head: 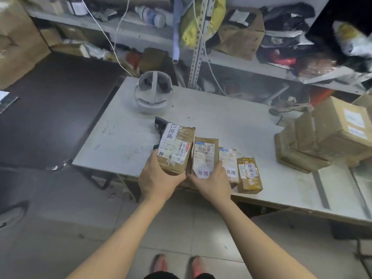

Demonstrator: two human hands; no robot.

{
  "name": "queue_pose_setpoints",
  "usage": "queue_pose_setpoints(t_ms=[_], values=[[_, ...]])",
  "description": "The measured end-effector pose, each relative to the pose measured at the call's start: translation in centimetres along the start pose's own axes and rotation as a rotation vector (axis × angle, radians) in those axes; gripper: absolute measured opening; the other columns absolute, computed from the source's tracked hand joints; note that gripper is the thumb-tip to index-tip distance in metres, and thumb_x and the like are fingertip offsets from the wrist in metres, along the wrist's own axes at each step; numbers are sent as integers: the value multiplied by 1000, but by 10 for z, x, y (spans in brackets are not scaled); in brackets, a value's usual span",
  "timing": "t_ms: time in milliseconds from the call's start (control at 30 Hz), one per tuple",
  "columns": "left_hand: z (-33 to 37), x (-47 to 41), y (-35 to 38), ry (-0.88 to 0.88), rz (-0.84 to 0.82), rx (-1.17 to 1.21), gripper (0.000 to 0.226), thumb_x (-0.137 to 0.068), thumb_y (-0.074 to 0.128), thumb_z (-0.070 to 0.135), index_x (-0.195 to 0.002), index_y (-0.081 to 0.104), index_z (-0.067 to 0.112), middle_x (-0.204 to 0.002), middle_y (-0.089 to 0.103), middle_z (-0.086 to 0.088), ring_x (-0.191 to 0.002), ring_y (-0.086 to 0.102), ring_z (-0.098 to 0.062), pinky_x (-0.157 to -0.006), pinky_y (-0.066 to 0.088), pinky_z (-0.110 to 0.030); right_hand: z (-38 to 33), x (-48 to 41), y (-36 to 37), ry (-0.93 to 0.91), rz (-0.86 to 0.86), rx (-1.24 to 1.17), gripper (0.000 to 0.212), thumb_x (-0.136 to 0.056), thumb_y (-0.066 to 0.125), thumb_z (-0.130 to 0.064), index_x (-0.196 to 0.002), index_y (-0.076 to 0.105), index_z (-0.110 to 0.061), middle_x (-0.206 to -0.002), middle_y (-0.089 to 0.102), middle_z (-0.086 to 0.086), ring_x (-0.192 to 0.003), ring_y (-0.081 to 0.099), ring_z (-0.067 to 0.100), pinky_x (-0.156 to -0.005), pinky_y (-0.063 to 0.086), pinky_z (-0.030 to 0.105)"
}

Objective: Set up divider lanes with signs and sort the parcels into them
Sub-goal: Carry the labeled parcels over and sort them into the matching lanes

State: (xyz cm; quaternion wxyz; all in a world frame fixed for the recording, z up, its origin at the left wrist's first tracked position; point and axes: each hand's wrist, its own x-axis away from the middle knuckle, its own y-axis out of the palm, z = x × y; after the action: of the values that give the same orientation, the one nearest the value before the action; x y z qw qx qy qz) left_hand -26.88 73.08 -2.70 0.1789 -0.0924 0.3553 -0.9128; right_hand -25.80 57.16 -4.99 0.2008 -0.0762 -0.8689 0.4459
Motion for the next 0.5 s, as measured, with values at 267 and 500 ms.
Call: queue_pose_setpoints(t_ms=[267,500], values=[[5,-11,-10,42,12,-12,91,-50,81,54,-129,45,30,-115,58,7,-100,61,-19,-77,55,-38,-12,0,7,146,103,96,92,-65,76,-67,-128,44,-9,-124,57,9,-114,59,28,-86,52,41],[19,-24,-9,94,59,-2,90,-53,82,55,-128,45,23,-113,56,3,-101,58,-21,-75,52,-37,-25,-9,-22,108,187,39,89,-65,71,-66,-130,46,-10,-124,56,6,-116,57,28,-86,48,39]])
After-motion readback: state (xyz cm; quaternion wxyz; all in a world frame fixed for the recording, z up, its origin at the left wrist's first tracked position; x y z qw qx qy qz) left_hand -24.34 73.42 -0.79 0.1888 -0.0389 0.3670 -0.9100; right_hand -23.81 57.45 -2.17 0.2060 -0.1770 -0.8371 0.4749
